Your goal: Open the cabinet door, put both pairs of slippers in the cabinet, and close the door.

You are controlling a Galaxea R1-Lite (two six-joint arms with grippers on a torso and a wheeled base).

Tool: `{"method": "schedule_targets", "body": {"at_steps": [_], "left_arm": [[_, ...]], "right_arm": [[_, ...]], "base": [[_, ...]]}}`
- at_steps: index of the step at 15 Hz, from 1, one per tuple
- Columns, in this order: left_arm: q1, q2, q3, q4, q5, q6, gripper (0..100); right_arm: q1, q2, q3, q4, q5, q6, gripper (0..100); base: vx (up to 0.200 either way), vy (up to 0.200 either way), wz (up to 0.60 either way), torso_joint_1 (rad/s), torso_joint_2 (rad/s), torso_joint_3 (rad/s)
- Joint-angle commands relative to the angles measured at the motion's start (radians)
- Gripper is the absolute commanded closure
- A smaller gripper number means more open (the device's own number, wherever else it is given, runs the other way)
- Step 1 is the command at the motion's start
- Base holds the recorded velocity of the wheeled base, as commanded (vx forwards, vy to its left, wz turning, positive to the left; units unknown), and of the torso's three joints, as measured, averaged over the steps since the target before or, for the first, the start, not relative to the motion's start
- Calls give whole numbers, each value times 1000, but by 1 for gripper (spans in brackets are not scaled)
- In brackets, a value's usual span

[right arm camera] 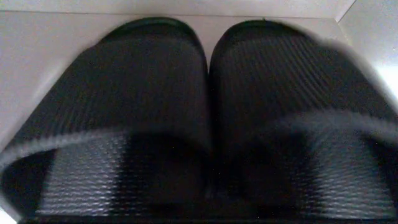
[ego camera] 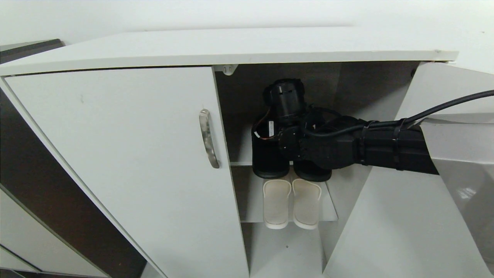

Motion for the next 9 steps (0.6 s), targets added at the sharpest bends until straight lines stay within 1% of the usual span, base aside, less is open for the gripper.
{"method": "schedule_targets", "body": {"at_steps": [1, 5, 9], "left_arm": [[0, 0, 0, 0, 0, -1, 100], [0, 0, 0, 0, 0, -1, 100], [0, 0, 0, 0, 0, 1, 100]], "right_arm": [[0, 1, 5, -1, -1, 0, 0], [22, -56, 100, -1, -6, -1, 0], [71, -177, 242, -21, -10, 0, 0]], "base": [[0, 0, 0, 0, 0, 0], [0, 0, 0, 0, 0, 0], [0, 0, 0, 0, 0, 0]]}}
